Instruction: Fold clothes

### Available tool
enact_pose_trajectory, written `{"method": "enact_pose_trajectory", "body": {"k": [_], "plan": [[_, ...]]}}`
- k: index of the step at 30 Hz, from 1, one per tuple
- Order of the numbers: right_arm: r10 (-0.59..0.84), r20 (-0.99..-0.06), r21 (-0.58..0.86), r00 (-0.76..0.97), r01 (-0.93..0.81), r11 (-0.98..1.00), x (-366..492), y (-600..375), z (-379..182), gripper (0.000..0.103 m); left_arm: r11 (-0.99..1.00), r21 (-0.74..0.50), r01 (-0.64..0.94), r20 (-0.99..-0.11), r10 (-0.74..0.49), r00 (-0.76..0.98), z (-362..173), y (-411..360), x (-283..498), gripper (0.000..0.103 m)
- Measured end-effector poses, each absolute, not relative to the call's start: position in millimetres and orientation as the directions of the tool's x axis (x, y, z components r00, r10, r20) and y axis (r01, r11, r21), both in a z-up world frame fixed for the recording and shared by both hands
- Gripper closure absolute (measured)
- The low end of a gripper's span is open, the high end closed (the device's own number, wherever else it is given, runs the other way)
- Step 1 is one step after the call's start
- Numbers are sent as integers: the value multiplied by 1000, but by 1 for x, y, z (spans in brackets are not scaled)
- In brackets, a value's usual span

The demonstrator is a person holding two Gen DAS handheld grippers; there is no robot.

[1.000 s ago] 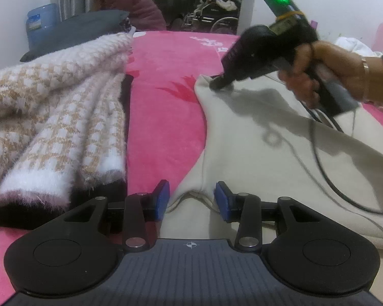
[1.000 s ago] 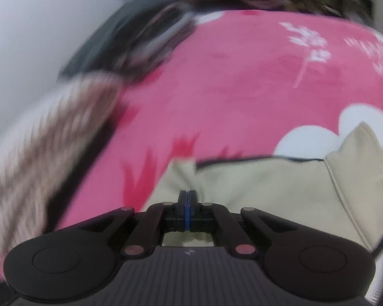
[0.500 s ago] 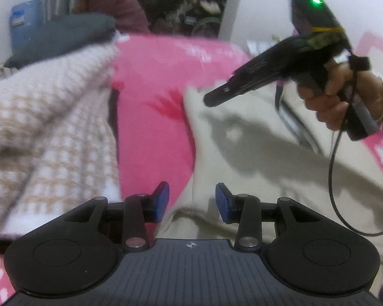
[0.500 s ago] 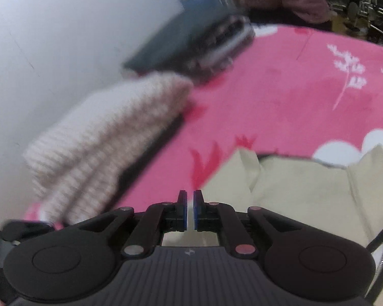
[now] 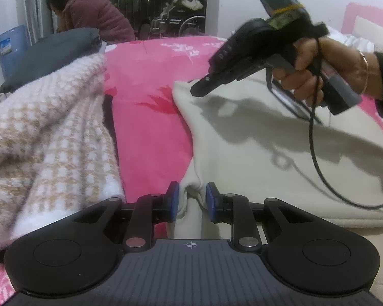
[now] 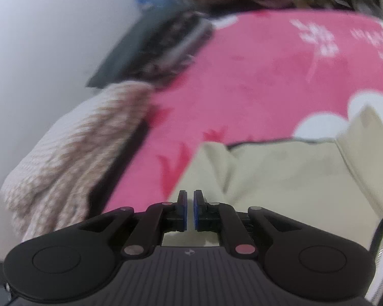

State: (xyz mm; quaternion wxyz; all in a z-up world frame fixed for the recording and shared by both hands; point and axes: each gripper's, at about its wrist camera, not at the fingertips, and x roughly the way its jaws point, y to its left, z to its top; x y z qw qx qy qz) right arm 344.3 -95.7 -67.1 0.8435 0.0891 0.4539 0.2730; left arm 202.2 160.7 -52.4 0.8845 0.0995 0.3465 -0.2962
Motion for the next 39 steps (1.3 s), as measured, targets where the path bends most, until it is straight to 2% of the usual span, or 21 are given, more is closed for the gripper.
{"method": "enact_pose_trajectory", "body": {"k": [3, 9, 14, 17, 21, 35, 39], "plan": [[537, -720, 370, 439, -412, 833, 336, -92, -58, 97, 776, 54, 628, -648, -451, 613, -43, 163, 193, 77], [530, -727, 364, 436, -409, 837, 328, -92, -55, 97, 600, 397, 695, -655, -346, 672, -68, 137, 167, 73], [529, -735, 363, 425, -412, 836, 325, -89, -59, 95, 601, 473, 644, -590, -327, 738, -77, 126, 168, 72], [527, -736, 365, 424, -407, 837, 324, -91, -60, 95, 647, 442, 621, -575, -327, 750, -78, 129, 178, 71], [526, -736, 374, 426, -390, 841, 325, -95, -62, 95, 721, 319, 615, -580, -365, 728, -73, 138, 187, 84], [528, -736, 387, 423, -377, 842, 327, -95, -71, 95, 892, -101, 440, -667, -389, 635, -78, 178, 221, 83], [504, -745, 358, 437, -376, 855, 325, -95, -74, 95, 900, -117, 421, -691, -378, 616, -76, 186, 220, 79]]}}
